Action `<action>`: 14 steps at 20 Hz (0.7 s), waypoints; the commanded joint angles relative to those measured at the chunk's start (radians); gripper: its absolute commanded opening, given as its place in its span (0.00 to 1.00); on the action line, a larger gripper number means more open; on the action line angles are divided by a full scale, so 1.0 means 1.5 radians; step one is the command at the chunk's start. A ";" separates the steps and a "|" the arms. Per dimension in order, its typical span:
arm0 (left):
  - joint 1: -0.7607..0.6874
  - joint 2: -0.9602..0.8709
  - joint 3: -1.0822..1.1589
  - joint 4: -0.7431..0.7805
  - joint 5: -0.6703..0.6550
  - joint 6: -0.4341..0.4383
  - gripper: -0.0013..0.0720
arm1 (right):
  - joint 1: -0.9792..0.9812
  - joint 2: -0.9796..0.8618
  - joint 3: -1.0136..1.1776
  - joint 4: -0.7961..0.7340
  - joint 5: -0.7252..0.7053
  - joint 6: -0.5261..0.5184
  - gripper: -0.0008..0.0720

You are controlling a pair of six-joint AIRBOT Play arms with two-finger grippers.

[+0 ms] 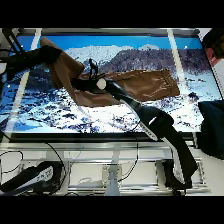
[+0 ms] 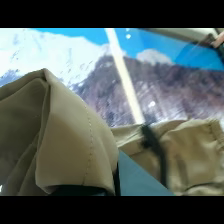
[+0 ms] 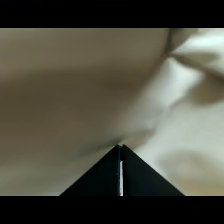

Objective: Fold the clothes and pants, and hang the long-sleeved shirts on hangers.

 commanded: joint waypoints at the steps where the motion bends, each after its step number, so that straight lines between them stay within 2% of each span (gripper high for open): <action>1: -0.013 -0.065 0.000 0.034 0.022 0.002 0.04 | -0.071 0.070 0.000 -0.110 0.229 -0.109 0.05; 4: -0.058 -0.130 0.000 -0.052 0.105 0.002 0.04 | -0.140 0.158 -0.001 -0.179 0.343 -0.156 0.05; 9: -0.184 -0.200 0.000 -0.073 0.276 0.002 0.03 | -0.222 0.284 -0.001 -0.183 0.345 -0.178 0.05; 14: -0.264 -0.227 0.000 -0.073 0.296 0.002 0.04 | -0.251 0.335 -0.001 -0.196 0.347 -0.179 0.05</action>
